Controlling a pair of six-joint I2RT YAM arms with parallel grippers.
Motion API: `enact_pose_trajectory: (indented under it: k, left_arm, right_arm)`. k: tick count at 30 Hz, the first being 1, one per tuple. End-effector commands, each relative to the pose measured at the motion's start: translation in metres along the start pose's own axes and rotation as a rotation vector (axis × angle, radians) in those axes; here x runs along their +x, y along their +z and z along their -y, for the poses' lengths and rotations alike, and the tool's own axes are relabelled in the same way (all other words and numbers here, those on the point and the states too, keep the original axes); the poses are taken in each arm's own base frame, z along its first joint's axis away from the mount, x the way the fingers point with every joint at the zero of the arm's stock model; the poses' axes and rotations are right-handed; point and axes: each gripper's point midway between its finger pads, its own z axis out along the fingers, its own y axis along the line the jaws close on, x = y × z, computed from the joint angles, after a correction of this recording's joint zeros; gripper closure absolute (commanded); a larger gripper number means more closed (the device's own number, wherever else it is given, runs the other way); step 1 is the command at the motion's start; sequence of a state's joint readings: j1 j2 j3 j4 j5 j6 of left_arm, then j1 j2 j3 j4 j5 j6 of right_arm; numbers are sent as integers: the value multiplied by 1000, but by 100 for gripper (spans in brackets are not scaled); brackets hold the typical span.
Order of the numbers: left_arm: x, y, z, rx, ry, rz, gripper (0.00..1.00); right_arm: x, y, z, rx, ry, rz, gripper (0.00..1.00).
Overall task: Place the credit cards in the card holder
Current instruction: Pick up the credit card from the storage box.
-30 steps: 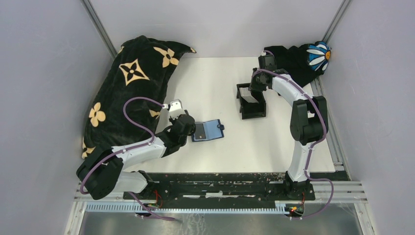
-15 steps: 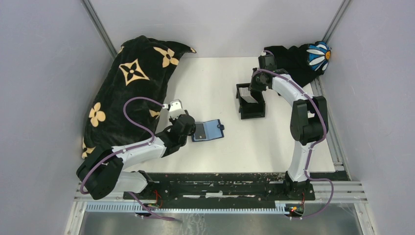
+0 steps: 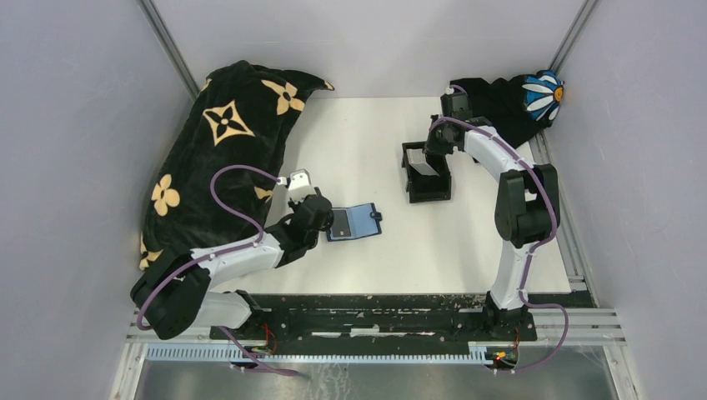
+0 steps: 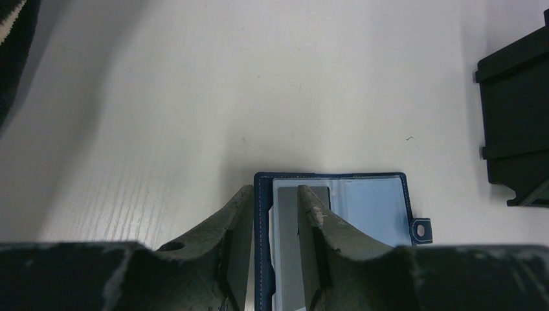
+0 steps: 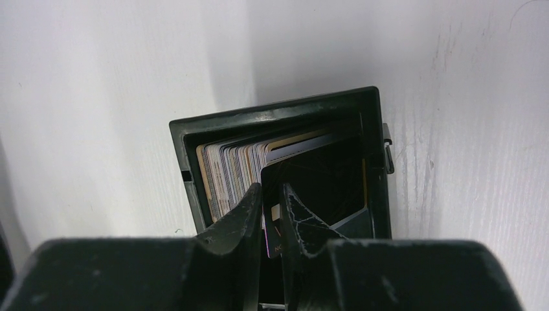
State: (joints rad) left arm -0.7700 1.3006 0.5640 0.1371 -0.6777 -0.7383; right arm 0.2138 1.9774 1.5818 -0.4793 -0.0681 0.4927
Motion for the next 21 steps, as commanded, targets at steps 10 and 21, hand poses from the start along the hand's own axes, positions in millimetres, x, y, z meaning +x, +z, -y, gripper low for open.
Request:
enact_pose_trajectory:
  k: [10,21]
  left_arm:
    - [-16,4,15,28,-3,39,62]
    - [-14,4,15,30,-4,34,62]
  right_arm:
    - [-37,-35,-25,-78,-2,118,82]
    - [-40,-44,-26,-79,-2,133,83]
